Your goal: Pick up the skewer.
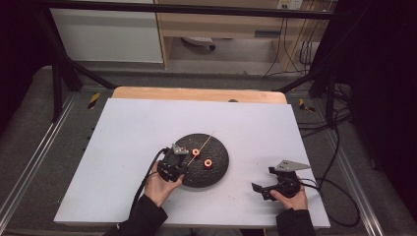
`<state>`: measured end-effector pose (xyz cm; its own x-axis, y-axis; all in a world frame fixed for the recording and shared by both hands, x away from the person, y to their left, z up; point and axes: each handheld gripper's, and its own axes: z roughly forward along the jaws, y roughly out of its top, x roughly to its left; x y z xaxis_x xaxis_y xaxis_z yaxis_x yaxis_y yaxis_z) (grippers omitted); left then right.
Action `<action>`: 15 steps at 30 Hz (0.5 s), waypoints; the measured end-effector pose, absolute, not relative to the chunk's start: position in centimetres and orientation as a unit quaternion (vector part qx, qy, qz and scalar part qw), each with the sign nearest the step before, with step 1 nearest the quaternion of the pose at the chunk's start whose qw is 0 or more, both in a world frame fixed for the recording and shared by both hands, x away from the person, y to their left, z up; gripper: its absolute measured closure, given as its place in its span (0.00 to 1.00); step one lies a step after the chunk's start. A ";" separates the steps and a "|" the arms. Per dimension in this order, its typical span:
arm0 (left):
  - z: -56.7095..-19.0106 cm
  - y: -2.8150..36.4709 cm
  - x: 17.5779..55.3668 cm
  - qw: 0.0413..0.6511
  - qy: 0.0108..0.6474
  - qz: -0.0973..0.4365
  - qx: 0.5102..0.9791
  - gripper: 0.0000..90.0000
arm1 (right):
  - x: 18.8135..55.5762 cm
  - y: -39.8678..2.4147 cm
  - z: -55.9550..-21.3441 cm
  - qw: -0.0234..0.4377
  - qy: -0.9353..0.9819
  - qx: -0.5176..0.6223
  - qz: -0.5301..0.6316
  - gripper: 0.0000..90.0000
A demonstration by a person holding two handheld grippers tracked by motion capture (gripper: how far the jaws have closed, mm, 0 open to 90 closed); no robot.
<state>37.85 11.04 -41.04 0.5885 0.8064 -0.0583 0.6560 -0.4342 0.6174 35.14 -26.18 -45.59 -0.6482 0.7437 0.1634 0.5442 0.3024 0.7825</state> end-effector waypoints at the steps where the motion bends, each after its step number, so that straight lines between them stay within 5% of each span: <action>1: -41.0 11.3 37.8 0.309 0.434 0.121 0.838 0.98 | 35.1 -26.2 -45.6 0.115 0.798 0.404 0.431 0.01; 15: -40.9 15.6 36.6 0.366 0.397 0.114 0.834 0.98 | 35.1 -26.1 -45.6 0.117 0.797 0.409 0.428 0.01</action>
<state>36.60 15.62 -40.94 0.6584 0.7459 -0.1003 0.5789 -0.4168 0.7008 35.15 -26.11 -45.64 -0.6384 0.7519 0.1642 0.5525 0.2991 0.7780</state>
